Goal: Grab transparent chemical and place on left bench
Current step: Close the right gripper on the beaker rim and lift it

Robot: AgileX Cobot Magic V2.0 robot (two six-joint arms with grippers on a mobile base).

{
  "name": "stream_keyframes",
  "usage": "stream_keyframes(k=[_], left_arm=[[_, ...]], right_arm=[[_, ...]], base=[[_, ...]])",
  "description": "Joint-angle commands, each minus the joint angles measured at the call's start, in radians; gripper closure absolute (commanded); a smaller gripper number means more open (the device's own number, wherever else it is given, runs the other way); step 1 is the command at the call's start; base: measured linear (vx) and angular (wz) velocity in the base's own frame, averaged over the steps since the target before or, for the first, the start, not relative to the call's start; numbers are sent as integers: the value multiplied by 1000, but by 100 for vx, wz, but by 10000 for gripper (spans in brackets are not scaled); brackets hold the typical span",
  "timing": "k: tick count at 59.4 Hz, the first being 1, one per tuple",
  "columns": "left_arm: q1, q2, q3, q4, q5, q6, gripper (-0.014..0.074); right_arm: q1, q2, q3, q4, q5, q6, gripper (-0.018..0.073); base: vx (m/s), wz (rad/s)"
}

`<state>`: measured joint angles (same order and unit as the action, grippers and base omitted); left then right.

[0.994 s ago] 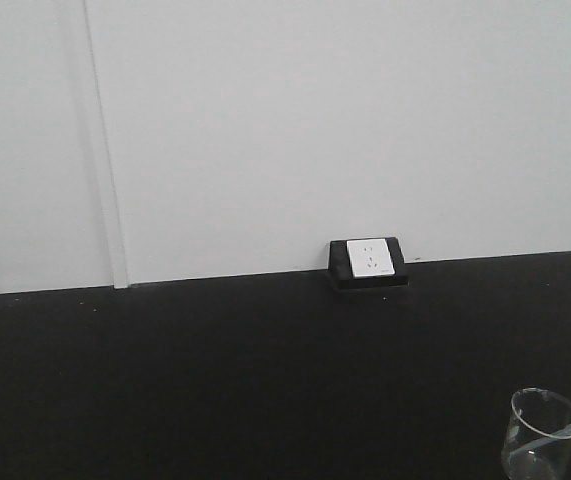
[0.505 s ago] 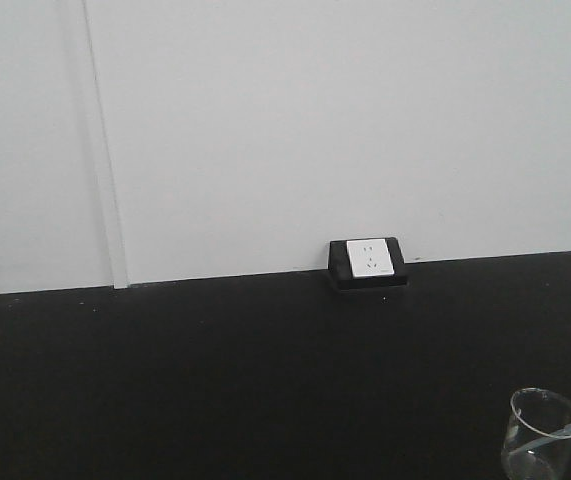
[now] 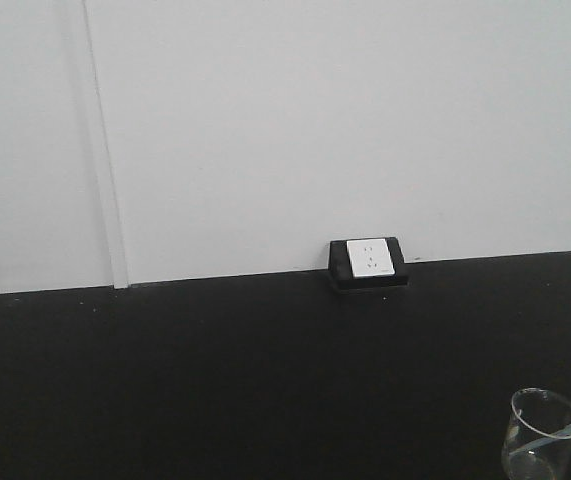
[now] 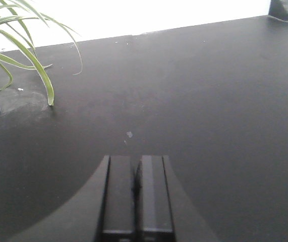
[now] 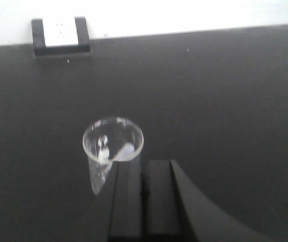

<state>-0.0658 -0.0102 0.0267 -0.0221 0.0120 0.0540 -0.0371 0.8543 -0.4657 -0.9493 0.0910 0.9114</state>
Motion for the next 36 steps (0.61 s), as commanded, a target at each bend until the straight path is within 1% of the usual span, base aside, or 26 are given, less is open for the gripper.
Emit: stream_keyframes(k=[1, 4, 10, 17, 30, 33, 36], left_arm=[[-2, -19, 16, -1, -78, -8, 600], [-2, -19, 16, -1, -78, -8, 600], [-2, -19, 16, -1, -78, -8, 600], [-2, -19, 16, -1, -78, -8, 600], [-2, -19, 16, -1, -78, -8, 600], [-2, -19, 16, -1, -78, -8, 600], [-2, -19, 16, -1, -78, -8, 600]], right_arm=[[-40, 66, -35, -218, -155, 182, 547], [-51, 104, -35, -278, -170, 242, 535], [-51, 159, -35, -356, -170, 280, 489], [-50, 207, -35, -362, -170, 287, 403], [-50, 297, -35, -361, -161, 290, 160], [-50, 313, -35, -369, -179, 272, 118], [-50, 328, -35, -391, -210, 228, 92]], base=[[0, 0], [0, 0], [0, 0], [0, 0], [0, 0], [0, 0], [0, 0]])
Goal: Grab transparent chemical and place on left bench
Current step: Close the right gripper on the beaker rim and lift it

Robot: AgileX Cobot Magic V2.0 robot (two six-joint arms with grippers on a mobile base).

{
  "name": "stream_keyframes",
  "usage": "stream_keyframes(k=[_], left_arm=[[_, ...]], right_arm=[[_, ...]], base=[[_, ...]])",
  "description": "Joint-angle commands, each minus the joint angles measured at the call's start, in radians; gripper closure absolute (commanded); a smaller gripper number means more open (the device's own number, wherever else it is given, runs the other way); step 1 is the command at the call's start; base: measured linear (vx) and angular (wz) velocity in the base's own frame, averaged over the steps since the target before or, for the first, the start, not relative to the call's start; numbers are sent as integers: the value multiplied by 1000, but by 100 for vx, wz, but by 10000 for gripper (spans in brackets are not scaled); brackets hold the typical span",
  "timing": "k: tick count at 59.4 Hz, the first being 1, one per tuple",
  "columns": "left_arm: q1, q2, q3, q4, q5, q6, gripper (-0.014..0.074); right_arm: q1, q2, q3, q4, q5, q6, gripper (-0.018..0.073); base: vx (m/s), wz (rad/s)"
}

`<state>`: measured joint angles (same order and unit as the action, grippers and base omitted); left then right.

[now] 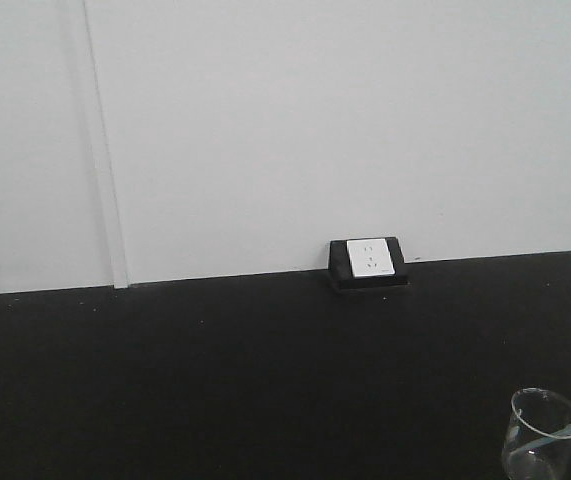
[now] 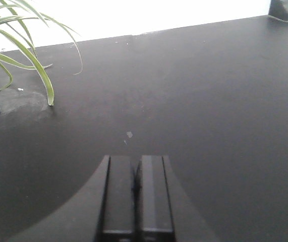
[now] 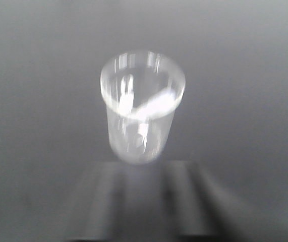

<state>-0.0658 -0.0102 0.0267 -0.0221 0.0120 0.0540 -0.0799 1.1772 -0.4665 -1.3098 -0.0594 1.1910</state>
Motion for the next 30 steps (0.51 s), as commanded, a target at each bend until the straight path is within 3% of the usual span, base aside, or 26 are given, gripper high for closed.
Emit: stream_keyframes(k=[1, 7, 12, 25, 30], left_arm=[[-2, -19, 16, -1, -78, -8, 600], [-2, -19, 16, -1, -78, -8, 600], [-2, -19, 16, -1, -78, -8, 600], [-2, -19, 16, -1, -78, -8, 600], [-2, -19, 16, -1, -78, -8, 600]], right_arm=[[-7, 8, -34, -41, -74, -69, 89], [-12, 23, -34, -41, -143, -202, 90], [-33, 23, -34, 30, -213, -260, 99], [-149, -4, -34, 497, -530, -417, 109], [-171, -1, -34, 645, -581, -548, 109]], base=[[0, 0], [0, 0], [0, 0], [0, 0], [0, 0]])
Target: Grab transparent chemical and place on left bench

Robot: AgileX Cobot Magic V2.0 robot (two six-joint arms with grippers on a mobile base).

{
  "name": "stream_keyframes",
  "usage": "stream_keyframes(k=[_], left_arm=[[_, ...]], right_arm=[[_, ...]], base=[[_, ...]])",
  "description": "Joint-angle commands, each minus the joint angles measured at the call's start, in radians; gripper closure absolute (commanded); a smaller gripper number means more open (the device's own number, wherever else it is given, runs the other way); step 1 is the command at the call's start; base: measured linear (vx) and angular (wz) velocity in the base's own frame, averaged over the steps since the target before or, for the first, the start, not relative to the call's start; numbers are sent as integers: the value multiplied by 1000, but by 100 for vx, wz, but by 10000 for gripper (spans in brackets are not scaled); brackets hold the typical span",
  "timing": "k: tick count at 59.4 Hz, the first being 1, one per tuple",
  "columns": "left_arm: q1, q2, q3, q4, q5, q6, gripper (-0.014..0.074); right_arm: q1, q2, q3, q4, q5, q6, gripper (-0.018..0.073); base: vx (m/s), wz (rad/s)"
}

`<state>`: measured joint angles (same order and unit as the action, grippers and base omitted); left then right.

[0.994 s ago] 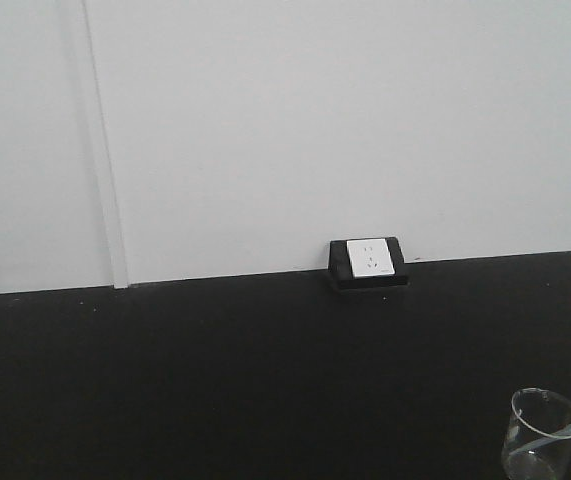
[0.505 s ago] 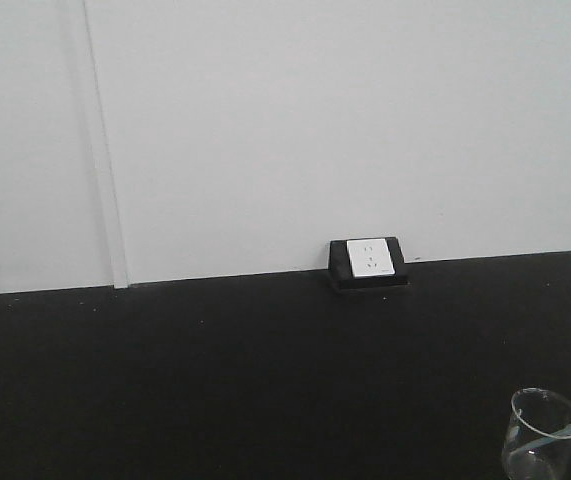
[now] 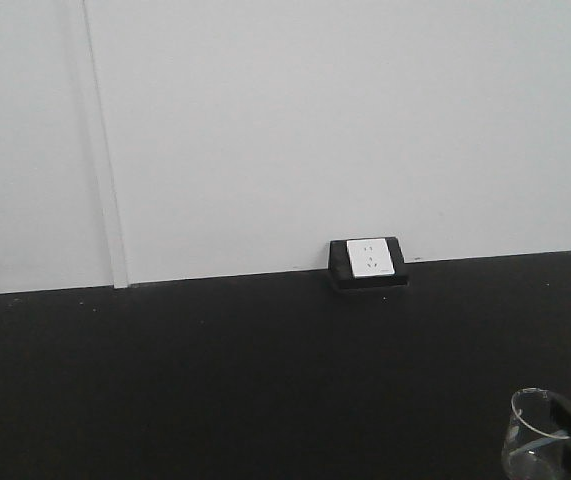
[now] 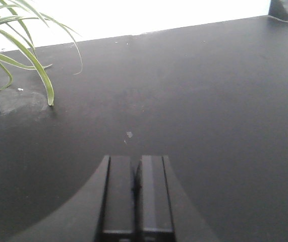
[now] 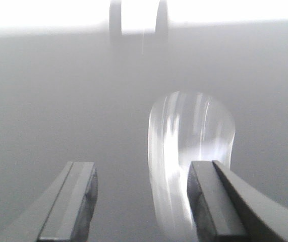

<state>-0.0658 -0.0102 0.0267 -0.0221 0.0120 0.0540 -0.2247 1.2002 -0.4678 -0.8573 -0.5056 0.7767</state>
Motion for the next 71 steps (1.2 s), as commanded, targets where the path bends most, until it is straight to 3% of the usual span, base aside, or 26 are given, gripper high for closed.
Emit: stream_keyframes(k=[1, 9, 12, 30, 51, 58, 71], left_arm=[[-2, -19, 16, -1, -78, -8, 600], [-2, -19, 16, -1, -78, -8, 600], [-2, -19, 16, -1, -78, -8, 600], [-2, -19, 16, -1, -78, -8, 600], [-2, -19, 16, -1, -78, -8, 600], [-2, -19, 16, -1, -78, -8, 600], [-2, -19, 16, -1, -78, -8, 600]], right_arm=[[-28, -23, -33, 231, -132, -156, 109], [-28, 9, -33, 454, -56, -325, 109], [-26, 23, -33, 488, -41, -352, 109], [-25, 156, -33, 484, -90, -414, 109], [-25, 342, -33, 463, -363, -419, 109], [-25, 382, -33, 468, -414, -468, 111], [-25, 417, -33, 469, -430, -475, 188]], base=[[0, 0], [0, 0], [0, 0], [0, 0], [0, 0], [0, 0], [0, 0]])
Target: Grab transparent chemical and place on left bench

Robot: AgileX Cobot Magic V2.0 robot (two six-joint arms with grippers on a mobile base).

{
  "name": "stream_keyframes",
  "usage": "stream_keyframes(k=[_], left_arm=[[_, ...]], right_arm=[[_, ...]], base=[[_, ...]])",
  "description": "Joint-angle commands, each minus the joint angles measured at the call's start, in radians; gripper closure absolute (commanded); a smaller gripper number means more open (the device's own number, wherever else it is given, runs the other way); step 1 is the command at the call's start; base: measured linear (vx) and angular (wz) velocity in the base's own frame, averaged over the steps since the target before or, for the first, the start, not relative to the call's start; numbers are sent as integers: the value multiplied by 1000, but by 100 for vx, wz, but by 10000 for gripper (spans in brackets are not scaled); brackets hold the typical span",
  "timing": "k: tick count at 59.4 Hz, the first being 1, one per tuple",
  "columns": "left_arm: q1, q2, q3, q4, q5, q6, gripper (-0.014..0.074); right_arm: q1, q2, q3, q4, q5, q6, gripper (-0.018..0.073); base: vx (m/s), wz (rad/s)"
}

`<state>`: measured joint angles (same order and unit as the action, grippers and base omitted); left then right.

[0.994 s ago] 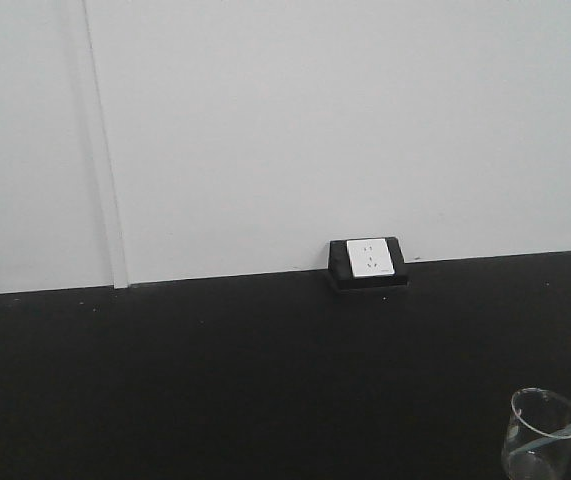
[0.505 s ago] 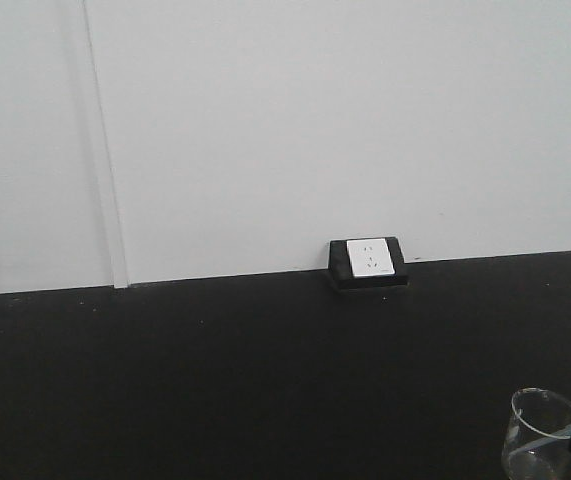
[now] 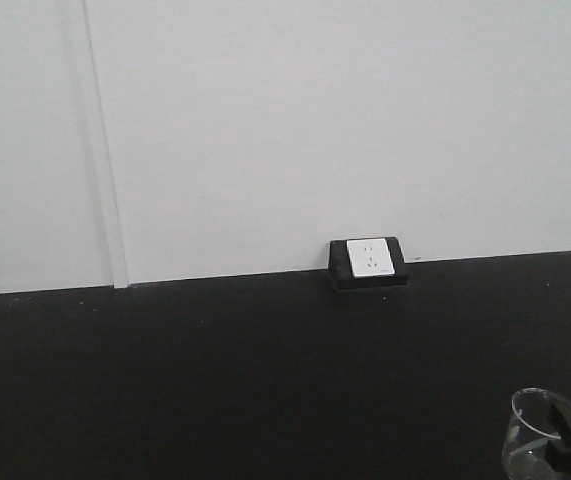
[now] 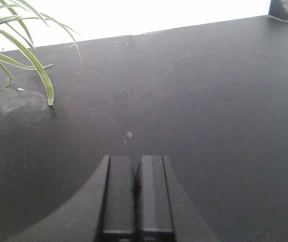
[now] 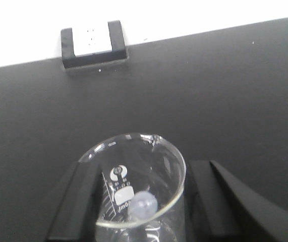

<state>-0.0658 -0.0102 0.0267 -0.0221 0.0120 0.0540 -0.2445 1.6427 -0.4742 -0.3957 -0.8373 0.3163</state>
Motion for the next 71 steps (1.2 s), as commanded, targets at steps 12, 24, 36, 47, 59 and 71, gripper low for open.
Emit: stream_keyframes(k=[12, 24, 36, 47, 59, 71], left_arm=[[-2, -19, 16, -1, -78, -8, 600], [-2, -19, 16, -1, -78, -8, 600], [-2, -19, 16, -1, -78, -8, 600], [-2, -19, 16, -1, -78, -8, 600], [-2, -19, 16, -1, -78, -8, 600], [-2, -19, 16, -1, -78, -8, 600]], right_arm=[[-5, -26, -26, 14, -99, -66, 343], [-5, -38, -26, 13, -100, -66, 517], [-5, -130, -26, 13, -97, -66, 569], [-5, -307, -26, -46, 13, -45, 568], [-5, -634, 38, -353, 200, 238, 566], [-5, -973, 208, -525, 276, 388, 564]], base=[[0, 0], [0, 0], [0, 0], [0, 0], [0, 0], [0, 0]])
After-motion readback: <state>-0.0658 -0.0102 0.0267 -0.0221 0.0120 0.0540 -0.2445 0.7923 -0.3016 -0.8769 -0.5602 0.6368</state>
